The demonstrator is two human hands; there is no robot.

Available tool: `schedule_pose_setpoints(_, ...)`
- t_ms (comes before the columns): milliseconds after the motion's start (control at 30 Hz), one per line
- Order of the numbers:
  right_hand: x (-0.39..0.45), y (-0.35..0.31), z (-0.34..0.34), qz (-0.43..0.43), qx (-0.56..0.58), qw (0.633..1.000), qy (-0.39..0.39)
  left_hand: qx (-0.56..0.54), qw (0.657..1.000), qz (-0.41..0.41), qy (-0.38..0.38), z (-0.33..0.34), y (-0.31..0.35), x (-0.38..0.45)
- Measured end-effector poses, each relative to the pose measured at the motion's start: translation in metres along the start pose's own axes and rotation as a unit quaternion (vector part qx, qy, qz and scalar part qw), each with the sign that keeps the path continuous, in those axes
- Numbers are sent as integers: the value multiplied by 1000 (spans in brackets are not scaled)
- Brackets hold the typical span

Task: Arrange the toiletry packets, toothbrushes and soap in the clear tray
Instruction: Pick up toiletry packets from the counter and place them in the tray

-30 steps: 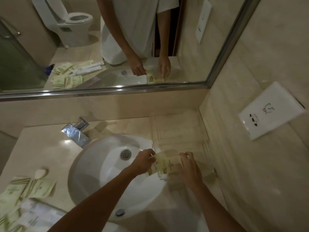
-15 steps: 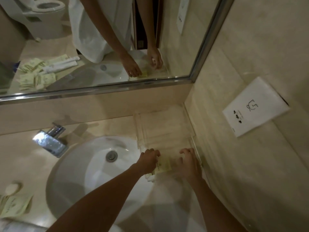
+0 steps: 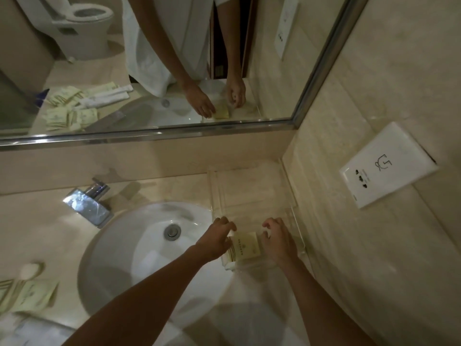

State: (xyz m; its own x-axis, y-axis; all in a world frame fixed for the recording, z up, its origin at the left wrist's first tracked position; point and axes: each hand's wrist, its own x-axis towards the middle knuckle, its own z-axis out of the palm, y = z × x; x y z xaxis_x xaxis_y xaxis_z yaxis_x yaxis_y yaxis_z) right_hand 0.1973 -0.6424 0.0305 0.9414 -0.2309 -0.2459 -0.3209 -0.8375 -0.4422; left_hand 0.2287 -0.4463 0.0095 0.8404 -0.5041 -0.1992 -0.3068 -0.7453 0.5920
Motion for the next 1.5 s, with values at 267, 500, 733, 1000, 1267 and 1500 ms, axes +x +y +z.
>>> schedule_pose_setpoints(267, -13, -66, 5, -111, -18, 991, -74, 19, 997, -75, 18, -56, -41, -54)
schedule_pose_setpoints(500, -49, -136, 34, -201, -60, 969, -129, -17, 983, -173, 57, -75, -98, -157)
schedule_pose_setpoints(733, -101, -204, 78, -288, -115, 932, -186, -50, 958, -266, 95, -81, -145, -264)
schedule_pose_setpoints(1000, -159, -288, 131, -338, -162, 891, -258, -86, 921, -344, 165, -74, -184, -361)
schedule_pose_setpoints(1267, -206, -343, 180, -339, -158, 888, -268, -106, 883, -414, 191, -77, -223, -420)
schedule_pose_setpoints(1500, -219, -381, 217, -330, -160, 890, -271, -95, 856, -462, 212, -89, -266, -451)
